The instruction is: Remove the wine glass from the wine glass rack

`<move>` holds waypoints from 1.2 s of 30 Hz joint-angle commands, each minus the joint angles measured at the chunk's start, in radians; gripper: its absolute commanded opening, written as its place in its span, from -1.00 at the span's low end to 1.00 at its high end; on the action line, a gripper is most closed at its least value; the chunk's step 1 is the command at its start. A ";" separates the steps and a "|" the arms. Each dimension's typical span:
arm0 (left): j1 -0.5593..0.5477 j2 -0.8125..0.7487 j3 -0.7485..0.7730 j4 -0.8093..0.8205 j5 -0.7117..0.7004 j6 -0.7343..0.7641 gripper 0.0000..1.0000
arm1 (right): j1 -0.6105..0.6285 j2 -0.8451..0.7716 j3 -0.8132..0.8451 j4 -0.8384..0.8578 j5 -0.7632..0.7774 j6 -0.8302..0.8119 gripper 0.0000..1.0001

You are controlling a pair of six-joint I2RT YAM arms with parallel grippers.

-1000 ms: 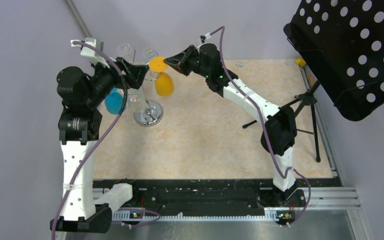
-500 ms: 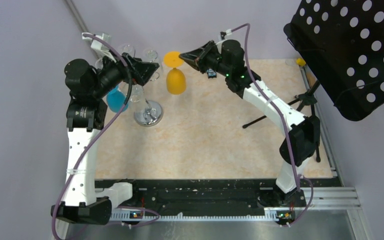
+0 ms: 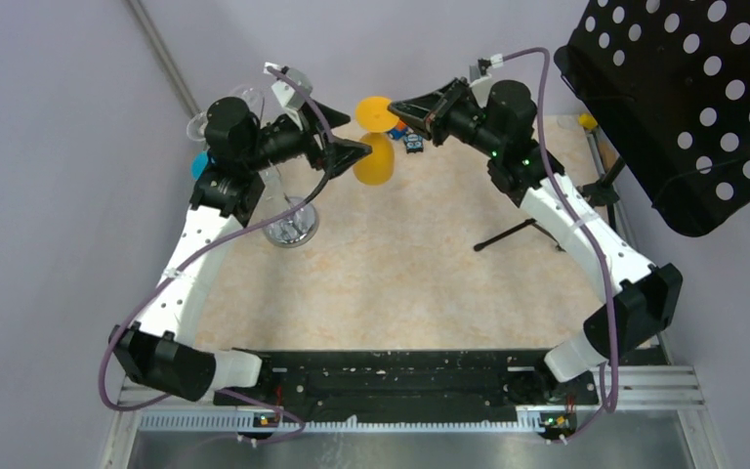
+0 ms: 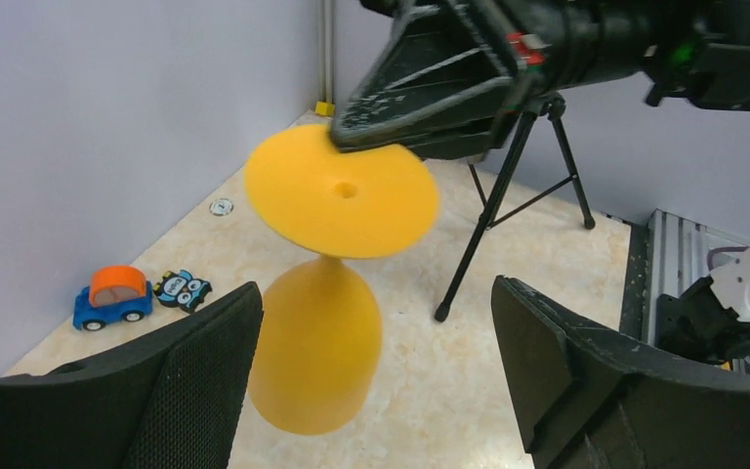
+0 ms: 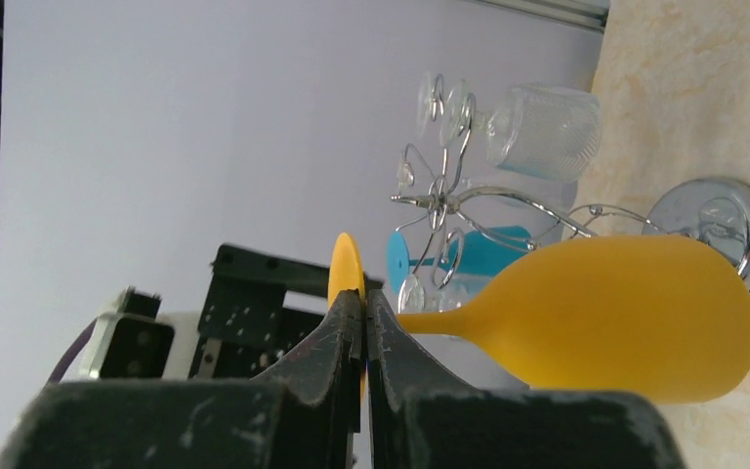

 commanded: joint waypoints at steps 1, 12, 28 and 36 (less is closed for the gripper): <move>-0.007 0.034 0.034 0.138 -0.008 -0.043 0.78 | -0.007 -0.107 -0.054 0.120 0.026 -0.002 -1.00; 0.007 -0.005 0.060 0.113 -0.454 -0.777 0.77 | -0.022 -0.201 -0.097 0.358 0.210 -0.008 -1.00; 0.045 0.170 0.083 0.508 -0.254 -1.427 0.57 | -0.024 -0.209 -0.082 0.561 0.208 0.134 -1.00; 0.035 0.208 0.090 0.665 -0.207 -1.566 0.42 | -0.024 -0.194 -0.100 0.588 0.188 0.194 -1.00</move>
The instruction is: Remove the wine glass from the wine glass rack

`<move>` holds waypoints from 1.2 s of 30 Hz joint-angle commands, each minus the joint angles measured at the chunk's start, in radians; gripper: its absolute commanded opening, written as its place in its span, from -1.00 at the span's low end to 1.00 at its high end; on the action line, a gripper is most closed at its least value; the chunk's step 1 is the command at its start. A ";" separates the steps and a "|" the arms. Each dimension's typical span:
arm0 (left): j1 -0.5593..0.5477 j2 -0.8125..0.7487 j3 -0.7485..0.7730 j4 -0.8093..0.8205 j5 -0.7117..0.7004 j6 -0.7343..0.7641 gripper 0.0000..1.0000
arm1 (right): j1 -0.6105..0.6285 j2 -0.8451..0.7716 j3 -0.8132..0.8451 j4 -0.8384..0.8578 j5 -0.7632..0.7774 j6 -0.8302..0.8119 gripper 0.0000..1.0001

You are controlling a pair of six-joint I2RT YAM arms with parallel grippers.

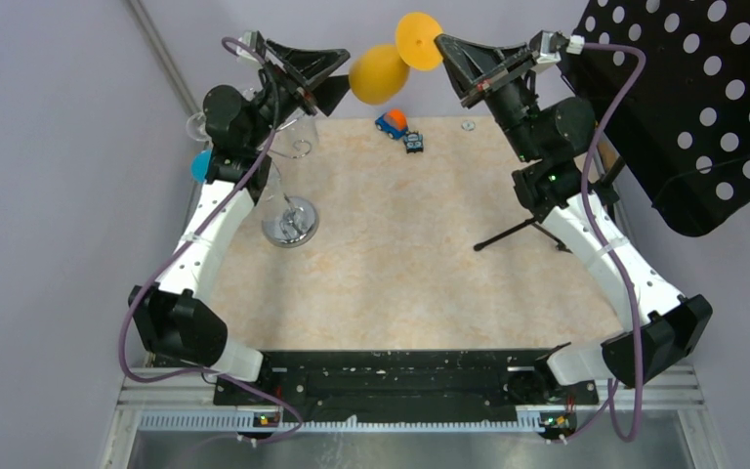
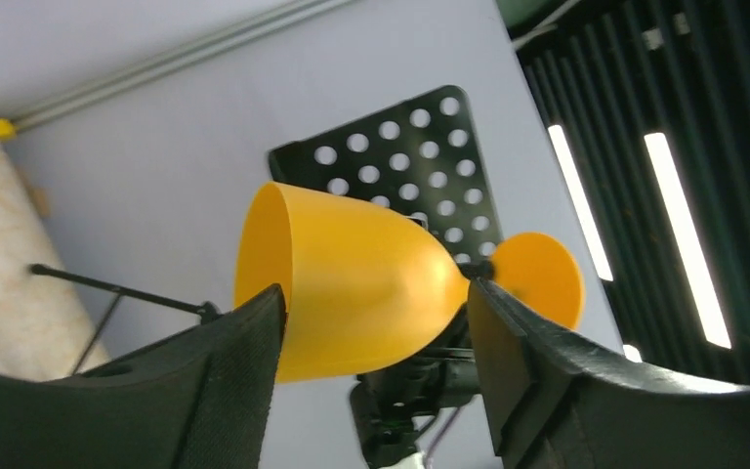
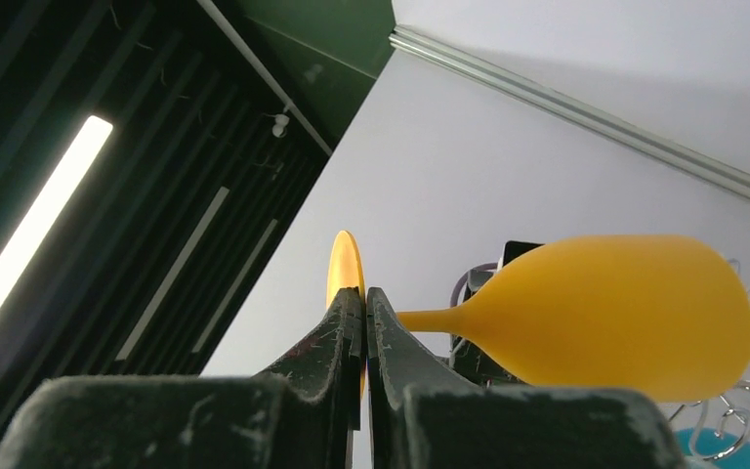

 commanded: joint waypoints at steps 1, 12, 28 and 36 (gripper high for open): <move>-0.009 0.026 0.034 0.256 0.063 -0.160 0.33 | -0.007 -0.012 0.000 0.085 -0.012 0.051 -1.00; -0.007 0.069 0.133 0.405 0.142 -0.222 -0.59 | -0.010 0.005 -0.053 0.107 -0.012 0.159 -1.00; 0.001 0.063 0.178 0.440 0.191 -0.213 -1.00 | -0.013 0.046 -0.164 0.152 0.026 0.237 -0.97; 0.011 -0.005 0.271 -0.083 0.140 0.344 -1.00 | -0.019 -0.018 -0.228 -0.063 0.127 -0.049 0.35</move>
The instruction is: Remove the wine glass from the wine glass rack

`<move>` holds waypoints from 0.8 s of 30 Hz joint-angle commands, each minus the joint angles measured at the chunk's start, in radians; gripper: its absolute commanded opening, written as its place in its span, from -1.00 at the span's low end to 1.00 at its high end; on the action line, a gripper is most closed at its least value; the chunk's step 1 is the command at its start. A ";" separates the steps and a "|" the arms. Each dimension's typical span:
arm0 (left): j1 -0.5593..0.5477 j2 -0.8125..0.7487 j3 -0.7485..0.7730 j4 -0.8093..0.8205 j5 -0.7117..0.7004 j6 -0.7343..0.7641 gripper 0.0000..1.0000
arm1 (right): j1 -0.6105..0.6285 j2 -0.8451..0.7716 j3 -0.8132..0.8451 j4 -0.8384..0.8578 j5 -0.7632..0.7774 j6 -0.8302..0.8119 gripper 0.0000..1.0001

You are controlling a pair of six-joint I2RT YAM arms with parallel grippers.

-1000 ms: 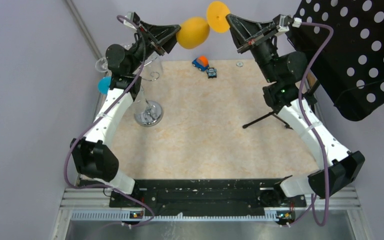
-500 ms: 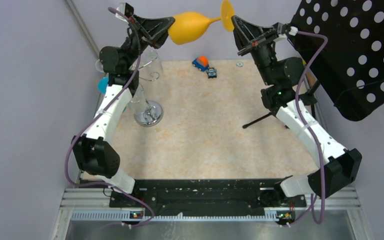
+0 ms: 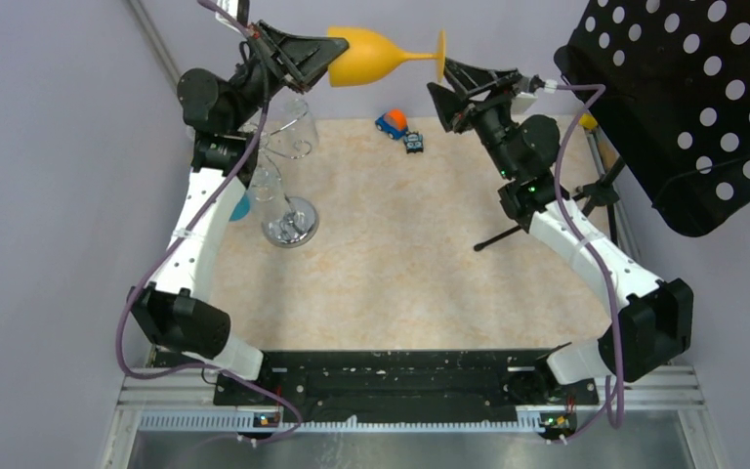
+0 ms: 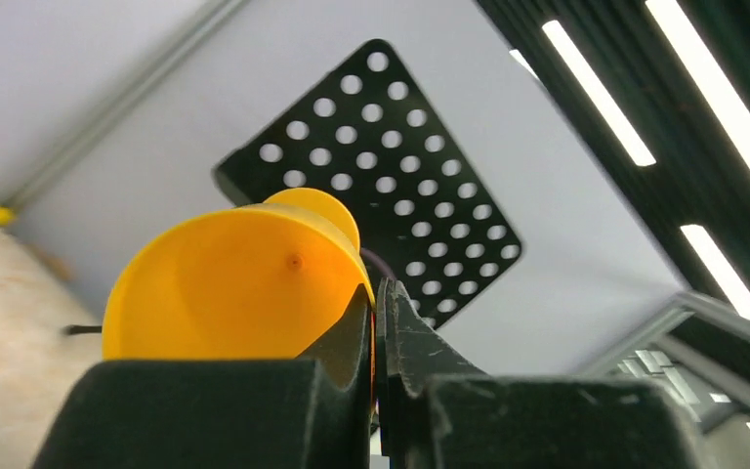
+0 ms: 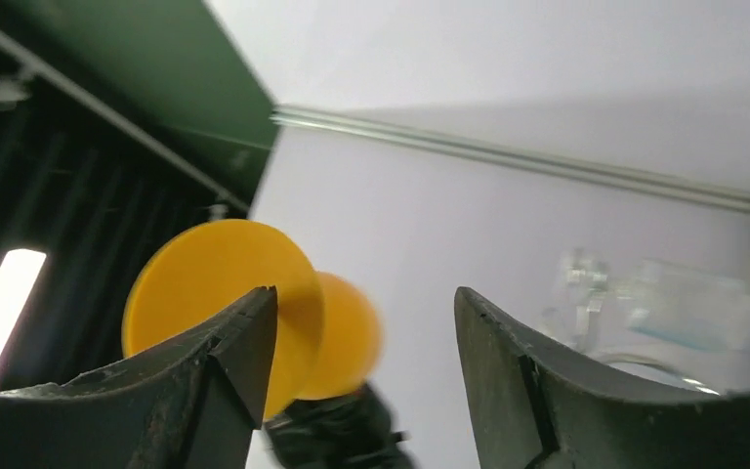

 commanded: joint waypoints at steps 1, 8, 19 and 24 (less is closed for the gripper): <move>-0.010 -0.067 0.095 -0.307 -0.019 0.392 -1.00 | 0.007 -0.048 -0.013 -0.205 0.025 -0.252 0.37; -0.087 -0.029 0.259 -0.755 -0.216 0.816 -1.00 | 0.043 -0.036 -0.056 -0.359 0.096 -0.513 0.36; -0.225 0.084 0.382 -1.096 -0.486 1.153 -1.00 | 0.161 -0.006 -0.033 -0.543 0.311 -1.084 0.03; -0.296 0.183 0.426 -1.258 -0.591 1.255 -1.00 | 0.163 -0.055 -0.073 -0.621 0.357 -1.222 0.09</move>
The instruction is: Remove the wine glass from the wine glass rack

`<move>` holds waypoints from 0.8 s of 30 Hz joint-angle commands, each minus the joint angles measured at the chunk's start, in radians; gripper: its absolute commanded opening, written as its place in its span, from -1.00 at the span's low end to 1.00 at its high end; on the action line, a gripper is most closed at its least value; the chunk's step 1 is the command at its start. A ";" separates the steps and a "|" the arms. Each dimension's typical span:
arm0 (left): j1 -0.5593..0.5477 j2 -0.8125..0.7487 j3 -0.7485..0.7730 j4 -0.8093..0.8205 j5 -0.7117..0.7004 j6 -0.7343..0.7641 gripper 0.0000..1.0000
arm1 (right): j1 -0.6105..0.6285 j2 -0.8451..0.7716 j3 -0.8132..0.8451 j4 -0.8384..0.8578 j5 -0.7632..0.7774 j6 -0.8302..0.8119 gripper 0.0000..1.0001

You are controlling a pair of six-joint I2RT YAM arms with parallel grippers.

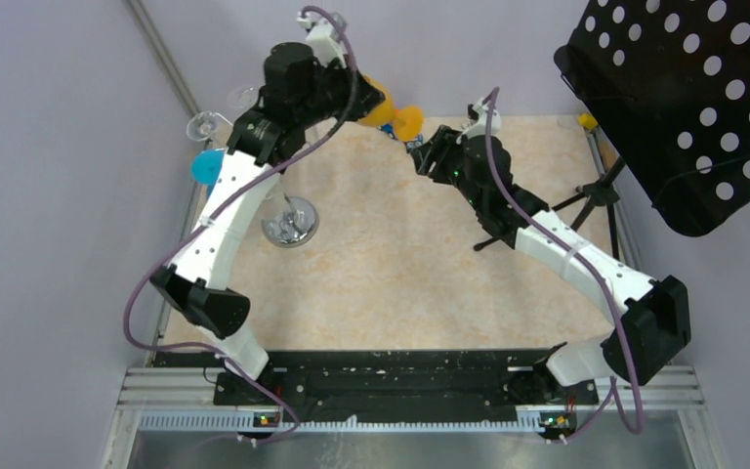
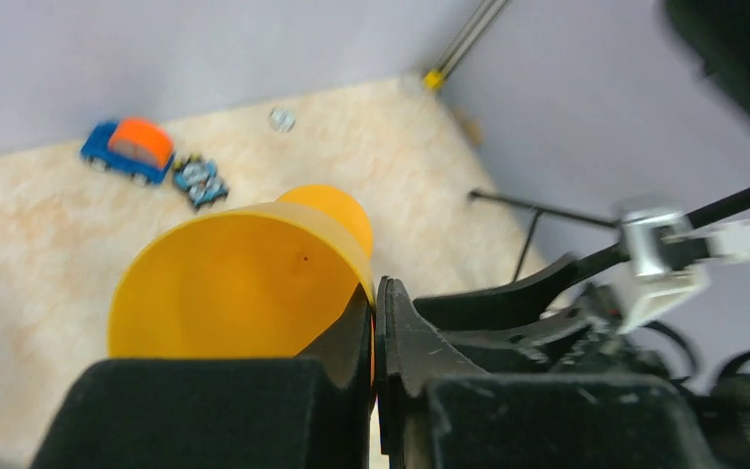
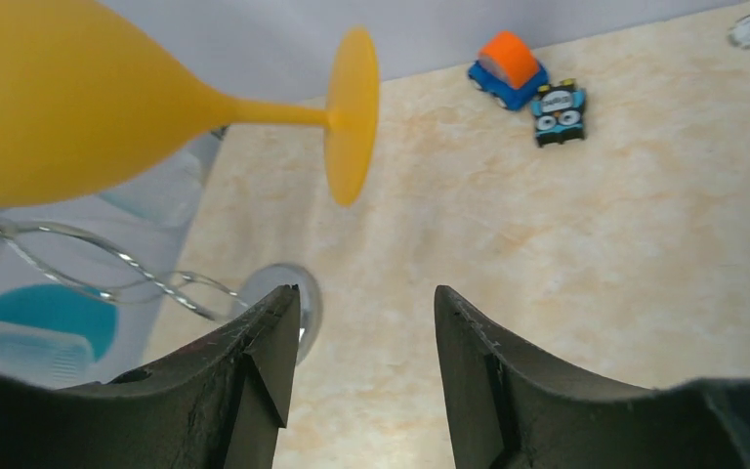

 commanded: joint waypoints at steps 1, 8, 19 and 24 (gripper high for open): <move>-0.071 0.078 0.056 -0.197 -0.146 0.157 -1.00 | 0.005 -0.063 -0.030 -0.054 0.099 -0.225 0.09; -0.152 0.233 0.116 -0.357 -0.259 0.209 -1.00 | 0.005 -0.148 -0.092 -0.138 0.313 -0.210 0.10; -0.161 0.399 0.117 -0.295 -0.333 0.262 -1.00 | 0.005 -0.188 -0.124 -0.179 0.333 -0.176 0.09; -0.161 0.457 0.116 -0.265 -0.372 0.293 -1.00 | 0.005 -0.191 -0.132 -0.178 0.333 -0.175 0.09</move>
